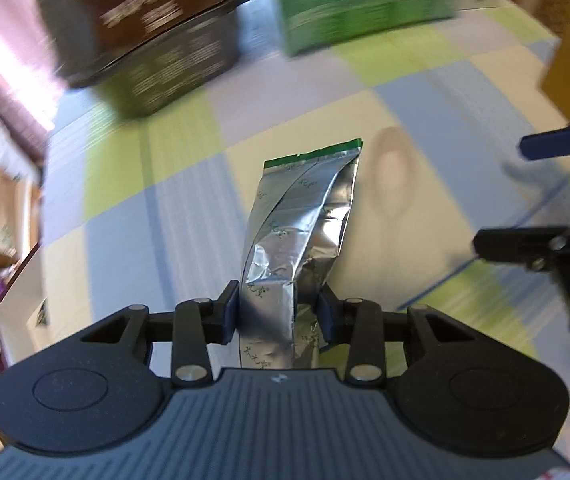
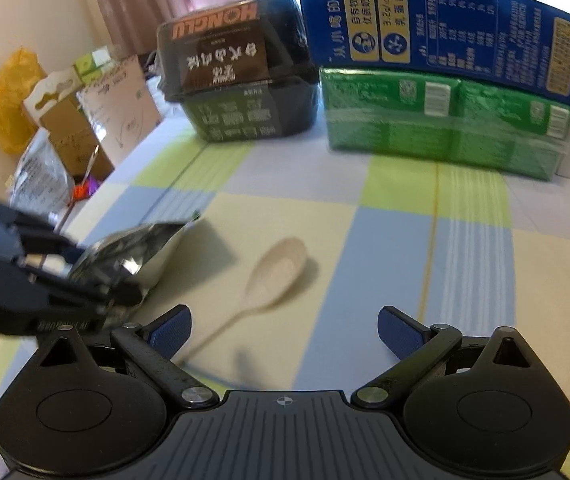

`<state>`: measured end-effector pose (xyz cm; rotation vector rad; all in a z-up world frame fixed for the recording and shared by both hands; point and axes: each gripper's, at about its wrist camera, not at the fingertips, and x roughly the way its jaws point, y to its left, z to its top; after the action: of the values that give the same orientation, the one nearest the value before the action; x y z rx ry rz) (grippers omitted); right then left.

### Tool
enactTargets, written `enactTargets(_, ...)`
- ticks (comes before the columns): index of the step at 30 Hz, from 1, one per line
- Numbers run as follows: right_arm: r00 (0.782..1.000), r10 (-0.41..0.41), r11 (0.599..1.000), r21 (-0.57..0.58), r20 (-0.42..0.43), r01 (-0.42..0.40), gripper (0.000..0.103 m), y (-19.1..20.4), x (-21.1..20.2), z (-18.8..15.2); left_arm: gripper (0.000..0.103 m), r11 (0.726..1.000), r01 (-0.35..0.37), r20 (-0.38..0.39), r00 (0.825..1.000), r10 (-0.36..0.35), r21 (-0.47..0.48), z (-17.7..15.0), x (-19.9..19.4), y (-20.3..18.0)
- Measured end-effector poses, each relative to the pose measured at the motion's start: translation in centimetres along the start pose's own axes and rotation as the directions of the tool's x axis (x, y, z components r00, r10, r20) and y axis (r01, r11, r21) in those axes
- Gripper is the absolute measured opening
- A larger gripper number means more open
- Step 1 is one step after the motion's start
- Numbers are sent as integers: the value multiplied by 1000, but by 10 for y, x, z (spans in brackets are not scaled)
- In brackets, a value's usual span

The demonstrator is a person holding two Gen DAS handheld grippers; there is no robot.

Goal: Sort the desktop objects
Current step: 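Grasp the silver foil bag with the left tool while the right tool grasps the wooden spoon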

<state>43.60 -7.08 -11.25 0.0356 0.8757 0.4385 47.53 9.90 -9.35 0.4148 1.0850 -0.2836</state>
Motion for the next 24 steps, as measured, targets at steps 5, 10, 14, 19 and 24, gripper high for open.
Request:
enactTargets(5,1000,-16,999,45,16,15,96,4,24,8,34,995,-13,14,1000,14,-97,-11,-1,21)
enactTargets(10,1000,-29,999,16,10,29,84,17,45,8,35,990,-2,36,999,6,-138,-15,-2,30)
enactTargets(14,998,-57,998,-32,20,58,78,28,55,2,36,991,2,47,999,5,-134,-19,-4,29)
enactTargets(19,994,-100,981,-163,54,108,52,39,57,-7,40,989,20,58,998,-12,-146,-23,-1,32)
enactTargets(24,995,-88,979,-179,57,97,12,30,47,-12,44,993,18,46,999,-12,-120,-27,4,30)
